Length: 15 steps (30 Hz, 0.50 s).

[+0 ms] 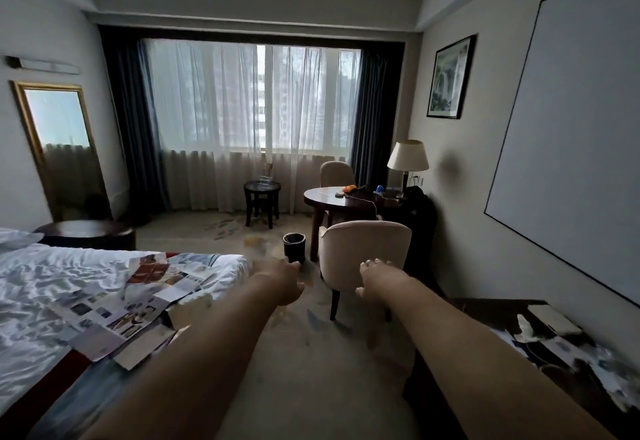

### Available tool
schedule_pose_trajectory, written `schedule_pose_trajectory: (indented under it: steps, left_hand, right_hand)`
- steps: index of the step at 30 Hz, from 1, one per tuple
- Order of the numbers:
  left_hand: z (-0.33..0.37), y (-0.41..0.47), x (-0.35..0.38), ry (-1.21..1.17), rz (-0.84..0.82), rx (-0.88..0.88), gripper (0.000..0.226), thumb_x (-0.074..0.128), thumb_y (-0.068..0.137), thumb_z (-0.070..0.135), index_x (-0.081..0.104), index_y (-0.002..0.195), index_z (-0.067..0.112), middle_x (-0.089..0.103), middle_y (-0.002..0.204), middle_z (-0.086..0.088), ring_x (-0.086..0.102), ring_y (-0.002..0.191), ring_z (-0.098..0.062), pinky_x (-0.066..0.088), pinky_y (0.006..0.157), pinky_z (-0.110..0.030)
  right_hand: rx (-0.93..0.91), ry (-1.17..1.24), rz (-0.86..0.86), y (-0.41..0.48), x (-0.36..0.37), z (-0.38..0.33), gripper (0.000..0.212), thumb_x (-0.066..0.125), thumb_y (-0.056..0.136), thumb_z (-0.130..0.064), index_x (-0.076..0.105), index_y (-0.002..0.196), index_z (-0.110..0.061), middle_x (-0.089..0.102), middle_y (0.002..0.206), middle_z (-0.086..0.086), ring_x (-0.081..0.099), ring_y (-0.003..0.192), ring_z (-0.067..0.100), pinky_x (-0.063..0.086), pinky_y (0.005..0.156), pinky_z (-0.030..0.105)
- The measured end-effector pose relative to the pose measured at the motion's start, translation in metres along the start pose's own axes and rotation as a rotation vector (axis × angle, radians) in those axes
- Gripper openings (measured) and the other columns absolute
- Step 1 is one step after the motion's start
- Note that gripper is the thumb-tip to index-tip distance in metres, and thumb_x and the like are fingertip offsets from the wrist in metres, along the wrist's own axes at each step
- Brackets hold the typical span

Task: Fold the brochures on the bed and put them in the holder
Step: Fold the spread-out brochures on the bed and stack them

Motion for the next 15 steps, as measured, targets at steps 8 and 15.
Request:
schedule_pose_trajectory:
  steps: [8,15]
  left_hand:
    - [-0.018,0.22,-0.002,-0.003,-0.018,-0.004,0.059,0.038,0.1,0.06,0.048,0.149,0.029,0.05,0.149,-0.005,0.052,0.131,-0.028,0.049,0.098,-0.04]
    - [-0.057,0.419,-0.014,-0.025,0.04,0.038,0.06,0.04,0.102,0.056,0.035,0.157,0.033,0.037,0.161,-0.002,0.035,0.147,-0.025,0.038,0.107,-0.046]
  right_hand:
    - [-0.055,-0.001,0.007,0.206,-0.017,0.033,0.072,0.049,0.103,-0.044,0.025,0.161,-0.008,0.027,0.167,0.01,0.021,0.155,0.029,0.019,0.124,0.044]
    - [0.012,0.048,-0.019,0.397,-0.047,0.056,0.073,0.049,0.103,-0.045,0.019,0.164,-0.019,0.015,0.171,0.003,0.014,0.157,0.034,0.019,0.125,0.055]
Point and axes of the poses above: each hand's wrist, its own y-axis towards the middle knuckle, its own x-axis out of the palm, z = x × y, the point moved 3 cm from there along y, towards the middle knuckle
